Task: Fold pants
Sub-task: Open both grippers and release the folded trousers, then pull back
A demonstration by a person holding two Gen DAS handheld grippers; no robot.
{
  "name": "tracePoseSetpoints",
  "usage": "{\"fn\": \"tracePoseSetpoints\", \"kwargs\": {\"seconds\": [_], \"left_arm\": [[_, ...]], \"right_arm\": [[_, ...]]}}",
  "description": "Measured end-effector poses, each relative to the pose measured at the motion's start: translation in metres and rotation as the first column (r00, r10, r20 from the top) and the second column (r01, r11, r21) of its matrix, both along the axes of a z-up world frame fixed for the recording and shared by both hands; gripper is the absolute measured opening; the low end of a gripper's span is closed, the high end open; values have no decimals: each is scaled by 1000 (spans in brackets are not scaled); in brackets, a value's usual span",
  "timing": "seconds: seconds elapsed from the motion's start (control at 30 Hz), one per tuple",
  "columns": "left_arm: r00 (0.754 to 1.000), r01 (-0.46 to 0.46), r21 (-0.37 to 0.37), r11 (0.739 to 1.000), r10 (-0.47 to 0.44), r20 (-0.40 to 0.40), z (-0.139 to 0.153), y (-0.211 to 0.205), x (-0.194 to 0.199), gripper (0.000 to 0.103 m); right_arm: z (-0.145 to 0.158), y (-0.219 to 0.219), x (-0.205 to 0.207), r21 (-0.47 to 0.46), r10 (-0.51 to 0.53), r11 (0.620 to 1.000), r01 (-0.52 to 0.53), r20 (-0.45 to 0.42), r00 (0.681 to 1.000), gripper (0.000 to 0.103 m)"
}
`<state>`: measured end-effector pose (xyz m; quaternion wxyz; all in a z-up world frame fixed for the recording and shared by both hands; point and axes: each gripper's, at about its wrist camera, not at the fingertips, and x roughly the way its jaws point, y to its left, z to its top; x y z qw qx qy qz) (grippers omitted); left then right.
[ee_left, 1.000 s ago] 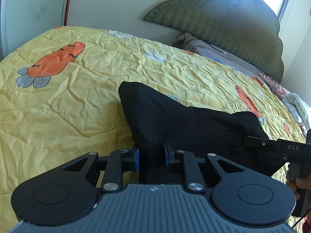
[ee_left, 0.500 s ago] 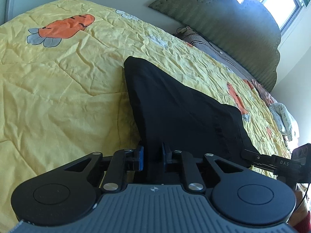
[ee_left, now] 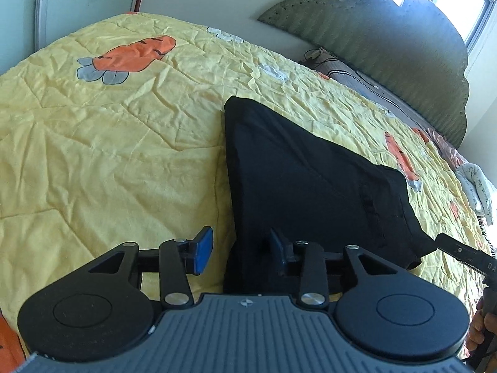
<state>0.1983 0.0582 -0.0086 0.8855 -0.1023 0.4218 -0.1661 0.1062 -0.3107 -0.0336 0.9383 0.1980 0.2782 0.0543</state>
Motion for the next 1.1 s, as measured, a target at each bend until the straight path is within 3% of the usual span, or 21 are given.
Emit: {"fn": "tracePoseSetpoints", "kwargs": {"seconds": [0.13, 0.27, 0.37, 0.5, 0.63, 0.8, 0.93, 1.1], "left_arm": [[999, -42, 58, 997, 41, 21, -7, -7, -9, 52], [997, -63, 88, 994, 60, 40, 1, -11, -18, 48], [996, -77, 123, 989, 70, 64, 7, -15, -28, 49], [996, -70, 149, 986, 60, 67, 8, -25, -38, 60], [996, -76, 163, 984, 66, 65, 7, -34, -45, 65], [996, -74, 190, 979, 62, 70, 8, -40, -57, 71], [995, -72, 205, 976, 56, 83, 9, -44, -69, 77], [996, -64, 223, 973, 48, 77, 8, -45, -82, 83]], "right_arm": [[0, 26, 3, -86, 114, 990, -113, 4, 994, 55], [-18, 33, 14, -140, 68, 987, -81, -99, 993, 58], [-13, 36, 1, -129, 50, 990, -58, -65, 997, 59], [-11, 47, -8, -187, 46, 981, -55, -49, 998, 80], [-25, 42, -5, -155, 10, 987, -29, -127, 992, 80], [-15, 46, -23, -149, -21, 989, 3, -123, 992, 82], [-6, 61, -43, -154, -22, 988, 4, -117, 993, 94], [3, 78, -66, -111, 19, 993, -30, -105, 994, 96]]}}
